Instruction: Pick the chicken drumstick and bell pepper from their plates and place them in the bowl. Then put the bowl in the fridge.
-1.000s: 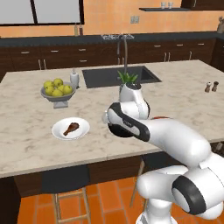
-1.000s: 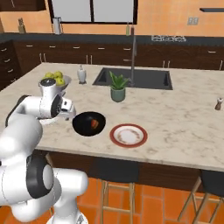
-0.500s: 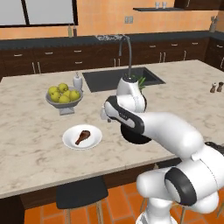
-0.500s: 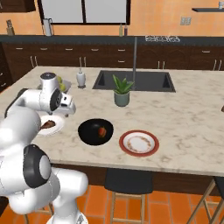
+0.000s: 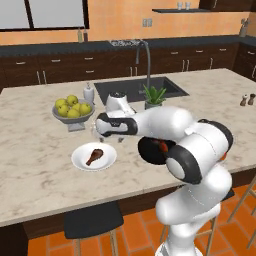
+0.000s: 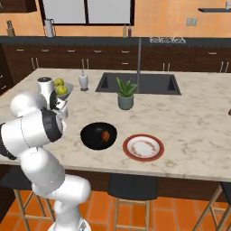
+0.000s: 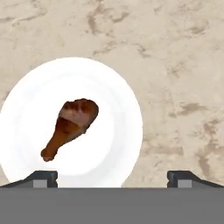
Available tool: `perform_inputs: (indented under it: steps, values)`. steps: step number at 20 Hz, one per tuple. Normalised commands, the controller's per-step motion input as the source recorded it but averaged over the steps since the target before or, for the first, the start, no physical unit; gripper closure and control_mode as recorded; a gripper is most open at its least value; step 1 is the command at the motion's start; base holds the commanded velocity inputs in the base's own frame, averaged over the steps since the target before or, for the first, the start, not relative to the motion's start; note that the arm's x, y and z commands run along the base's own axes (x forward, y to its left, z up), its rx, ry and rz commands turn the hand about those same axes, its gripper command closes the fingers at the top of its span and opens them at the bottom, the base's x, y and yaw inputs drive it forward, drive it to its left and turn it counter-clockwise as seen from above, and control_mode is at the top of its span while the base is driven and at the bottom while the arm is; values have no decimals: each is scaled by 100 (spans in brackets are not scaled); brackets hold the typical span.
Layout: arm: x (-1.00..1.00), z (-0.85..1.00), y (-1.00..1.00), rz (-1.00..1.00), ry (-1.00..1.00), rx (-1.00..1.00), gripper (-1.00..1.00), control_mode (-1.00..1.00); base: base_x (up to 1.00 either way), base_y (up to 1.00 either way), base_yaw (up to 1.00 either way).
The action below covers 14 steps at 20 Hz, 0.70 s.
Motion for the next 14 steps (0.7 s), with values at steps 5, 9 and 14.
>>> perform_inputs:
  steps: [5,9,14]
  values:
    - [75,-56,72,-7,10,-2,-100,-100,0,0,0]
    - [48,-46,3,0,14,-6,-100,-100,0,0,0]
    - [2,-60,9,0,22,0,-100,-100,0,0,0]
